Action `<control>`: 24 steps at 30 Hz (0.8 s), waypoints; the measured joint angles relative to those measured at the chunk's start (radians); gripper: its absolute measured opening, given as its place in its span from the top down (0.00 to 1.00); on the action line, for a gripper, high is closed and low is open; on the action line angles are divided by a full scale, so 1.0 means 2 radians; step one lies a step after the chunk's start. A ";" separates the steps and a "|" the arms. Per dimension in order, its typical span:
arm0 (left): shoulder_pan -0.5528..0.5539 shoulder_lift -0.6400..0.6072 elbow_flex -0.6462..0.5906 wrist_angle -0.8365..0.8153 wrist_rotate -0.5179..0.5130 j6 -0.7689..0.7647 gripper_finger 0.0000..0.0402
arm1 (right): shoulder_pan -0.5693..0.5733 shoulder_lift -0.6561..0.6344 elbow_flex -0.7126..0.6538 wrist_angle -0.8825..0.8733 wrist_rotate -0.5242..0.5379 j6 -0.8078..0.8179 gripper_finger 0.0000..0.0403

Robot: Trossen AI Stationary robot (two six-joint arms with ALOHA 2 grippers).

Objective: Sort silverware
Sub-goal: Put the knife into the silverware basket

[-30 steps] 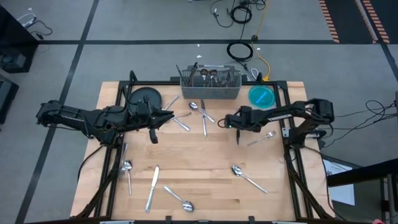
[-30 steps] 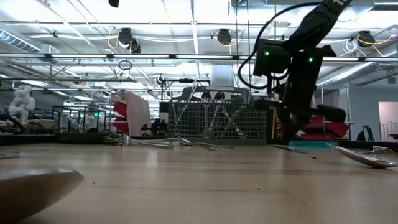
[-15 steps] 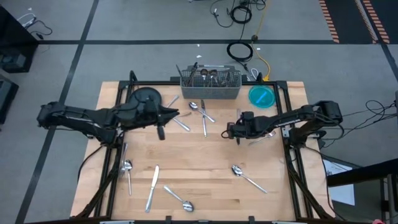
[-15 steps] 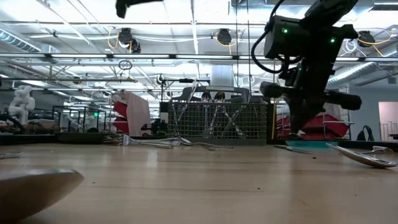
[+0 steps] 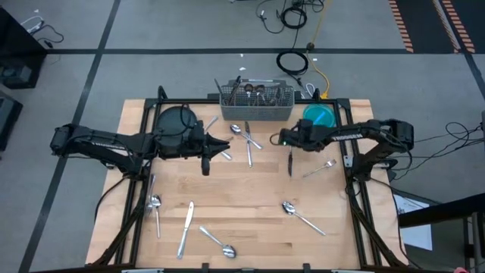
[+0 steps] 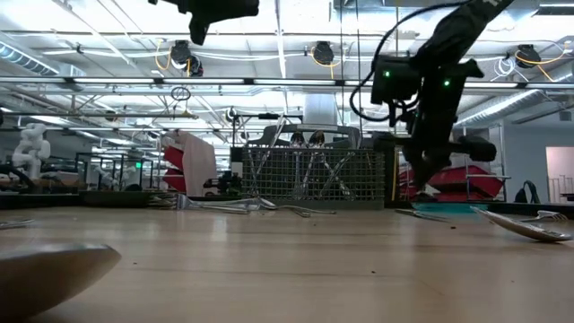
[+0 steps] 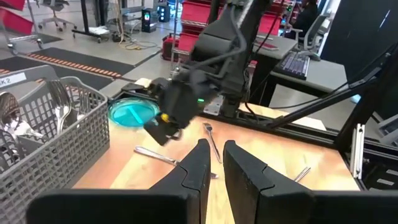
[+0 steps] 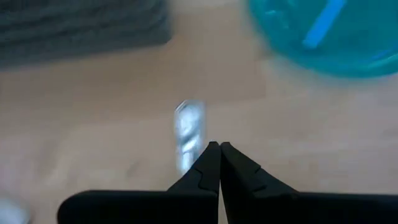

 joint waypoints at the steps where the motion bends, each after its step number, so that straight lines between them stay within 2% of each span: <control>1: 0.000 0.000 0.000 0.000 0.000 -0.002 0.87 | -0.013 0.000 0.000 -0.004 0.002 -0.002 1.00; 6: 0.000 0.000 0.000 -0.003 -0.001 -0.012 0.87 | -0.064 0.005 0.000 0.016 -0.022 -0.068 1.00; 10: 0.000 0.000 0.000 -0.007 -0.002 -0.012 0.87 | -0.071 0.028 0.000 0.051 -0.062 -0.095 1.00; 13: 0.000 0.000 0.000 -0.009 -0.003 -0.012 0.87 | -0.063 0.061 0.000 0.079 -0.088 -0.096 1.00; 18: -0.001 0.000 0.000 -0.029 -0.003 -0.013 0.87 | -0.034 0.101 0.003 0.145 -0.101 -0.103 1.00; 24: -0.001 0.000 0.000 -0.044 0.000 -0.013 0.87 | 0.023 0.102 0.003 0.203 -0.126 -0.123 1.00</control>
